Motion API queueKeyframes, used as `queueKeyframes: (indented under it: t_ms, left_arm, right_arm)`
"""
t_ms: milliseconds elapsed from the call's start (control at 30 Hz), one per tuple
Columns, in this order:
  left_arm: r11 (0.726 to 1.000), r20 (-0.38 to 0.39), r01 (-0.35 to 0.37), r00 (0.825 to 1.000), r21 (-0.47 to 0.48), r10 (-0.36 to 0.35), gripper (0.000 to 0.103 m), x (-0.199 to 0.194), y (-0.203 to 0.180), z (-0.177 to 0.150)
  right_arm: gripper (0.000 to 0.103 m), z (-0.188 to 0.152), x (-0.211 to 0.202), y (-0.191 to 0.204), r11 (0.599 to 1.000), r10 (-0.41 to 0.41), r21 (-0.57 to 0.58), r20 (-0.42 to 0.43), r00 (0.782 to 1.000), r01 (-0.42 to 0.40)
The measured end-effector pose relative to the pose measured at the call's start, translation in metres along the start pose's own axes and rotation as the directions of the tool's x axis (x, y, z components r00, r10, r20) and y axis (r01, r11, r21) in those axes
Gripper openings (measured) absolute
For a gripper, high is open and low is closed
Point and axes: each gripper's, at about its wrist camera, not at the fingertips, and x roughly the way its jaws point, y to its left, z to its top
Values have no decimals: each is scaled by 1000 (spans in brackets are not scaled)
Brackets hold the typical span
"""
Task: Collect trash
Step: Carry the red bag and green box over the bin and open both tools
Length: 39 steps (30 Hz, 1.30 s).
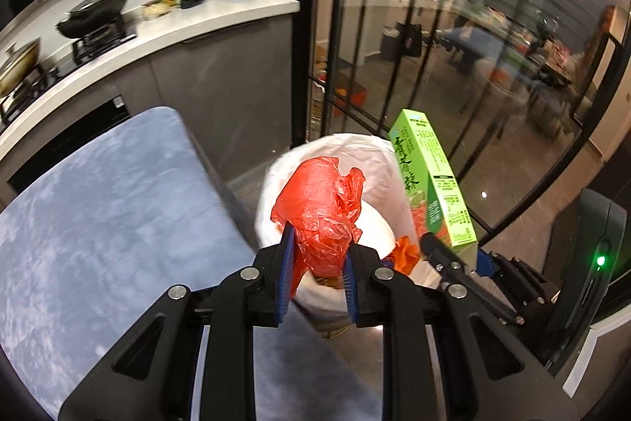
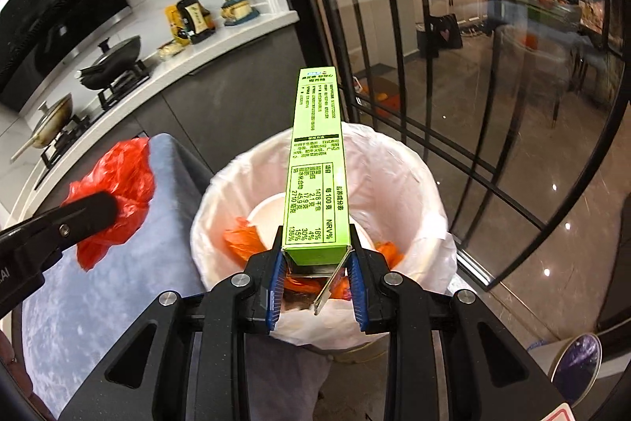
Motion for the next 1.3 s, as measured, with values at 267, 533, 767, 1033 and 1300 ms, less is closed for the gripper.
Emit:
queueKeyframes:
  t_ms: [267,533,767,1033,1300]
  left_arm:
    - [999,-64,51,997,15,-50,22,34,-16,8]
    - [999,-90,32,995,16,-30,42,46,-21,2]
    - [1000,-69,0,998,-32,-2,50,37,-3,3]
    - [997,-45,-21,999,-68,18,56,27,20,3]
    - [997,-32,-35,999,-75,33,57,19,27,0]
  right_arm:
    - [27,-8,17,-16,1000,-11,6,-51,999,11]
    - [27,-8,28,-4,1000,7,-23,-91,996,-9]
    - [28,-8,39,6,999,22,-39,-118,993,-26]
    - [41,-11,36,8,999,16,-36,-104,994,-20]
    - [47,3,12,6,1000,9,-20,-32,999,-10]
